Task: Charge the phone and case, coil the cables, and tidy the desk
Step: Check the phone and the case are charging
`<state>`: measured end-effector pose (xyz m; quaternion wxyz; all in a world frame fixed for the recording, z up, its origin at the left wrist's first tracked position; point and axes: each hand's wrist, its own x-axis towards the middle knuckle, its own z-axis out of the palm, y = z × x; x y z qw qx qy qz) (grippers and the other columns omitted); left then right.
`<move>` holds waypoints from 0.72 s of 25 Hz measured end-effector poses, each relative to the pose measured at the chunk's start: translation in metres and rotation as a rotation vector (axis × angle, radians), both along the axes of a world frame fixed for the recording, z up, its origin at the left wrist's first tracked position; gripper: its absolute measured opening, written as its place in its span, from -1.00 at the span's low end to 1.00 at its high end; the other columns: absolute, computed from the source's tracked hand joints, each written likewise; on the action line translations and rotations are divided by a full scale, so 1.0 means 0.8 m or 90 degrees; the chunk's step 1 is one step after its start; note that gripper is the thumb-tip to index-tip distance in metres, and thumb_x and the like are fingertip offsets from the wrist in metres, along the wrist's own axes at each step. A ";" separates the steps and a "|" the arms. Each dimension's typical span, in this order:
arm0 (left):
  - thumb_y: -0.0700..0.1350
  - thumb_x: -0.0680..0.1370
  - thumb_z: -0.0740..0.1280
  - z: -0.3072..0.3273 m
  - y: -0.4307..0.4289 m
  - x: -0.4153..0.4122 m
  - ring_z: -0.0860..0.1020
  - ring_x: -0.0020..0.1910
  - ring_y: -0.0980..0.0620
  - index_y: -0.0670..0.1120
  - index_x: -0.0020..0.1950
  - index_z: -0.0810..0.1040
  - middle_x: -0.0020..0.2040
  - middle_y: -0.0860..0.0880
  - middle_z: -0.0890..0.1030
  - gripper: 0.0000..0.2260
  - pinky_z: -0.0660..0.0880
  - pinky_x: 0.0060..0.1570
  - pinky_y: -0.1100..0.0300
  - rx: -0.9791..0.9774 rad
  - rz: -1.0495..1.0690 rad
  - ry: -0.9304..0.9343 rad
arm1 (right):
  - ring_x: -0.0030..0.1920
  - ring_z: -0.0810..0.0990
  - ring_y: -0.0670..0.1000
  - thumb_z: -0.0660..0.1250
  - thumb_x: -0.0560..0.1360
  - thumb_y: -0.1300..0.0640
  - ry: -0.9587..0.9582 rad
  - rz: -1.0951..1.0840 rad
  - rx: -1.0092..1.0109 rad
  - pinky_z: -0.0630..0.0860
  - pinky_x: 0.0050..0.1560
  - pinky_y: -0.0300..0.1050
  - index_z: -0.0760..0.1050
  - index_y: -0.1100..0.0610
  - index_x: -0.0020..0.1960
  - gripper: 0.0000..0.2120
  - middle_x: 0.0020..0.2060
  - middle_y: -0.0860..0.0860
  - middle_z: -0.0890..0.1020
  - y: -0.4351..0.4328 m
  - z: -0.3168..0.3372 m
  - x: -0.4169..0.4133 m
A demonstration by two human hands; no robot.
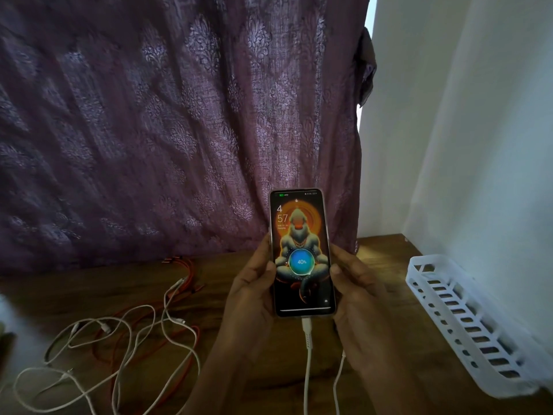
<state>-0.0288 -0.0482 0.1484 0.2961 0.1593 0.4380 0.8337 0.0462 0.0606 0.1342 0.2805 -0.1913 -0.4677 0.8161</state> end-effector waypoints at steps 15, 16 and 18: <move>-0.24 0.49 0.16 -0.011 -0.003 -0.005 0.64 0.03 -0.02 0.01 0.20 0.51 0.12 -0.06 0.64 -0.65 0.61 -0.10 0.11 -0.009 0.002 0.003 | -0.10 0.68 -0.01 0.16 0.54 0.31 0.010 -0.029 -0.010 0.59 -0.34 -0.25 0.56 0.03 0.03 -0.73 -0.09 -0.05 0.68 -0.009 -0.001 0.000; -0.24 0.49 0.16 -0.011 -0.003 -0.005 0.64 0.02 -0.02 0.01 0.22 0.50 0.12 -0.06 0.64 -0.65 0.60 -0.09 0.10 -0.014 0.002 0.004 | -0.08 0.67 0.01 0.16 0.55 0.30 -0.002 -0.032 -0.007 0.58 -0.35 -0.26 0.55 0.03 0.02 -0.74 -0.06 -0.02 0.67 -0.009 -0.002 0.000; -0.27 0.54 0.11 -0.012 -0.003 -0.004 0.64 0.00 -0.01 0.00 0.22 0.50 0.09 -0.04 0.66 -0.66 0.59 -0.08 0.08 -0.023 0.005 0.010 | -0.08 0.65 0.03 0.16 0.55 0.29 -0.019 -0.038 -0.002 0.57 -0.37 -0.28 0.54 0.02 0.00 -0.75 -0.05 0.01 0.66 -0.010 -0.003 -0.001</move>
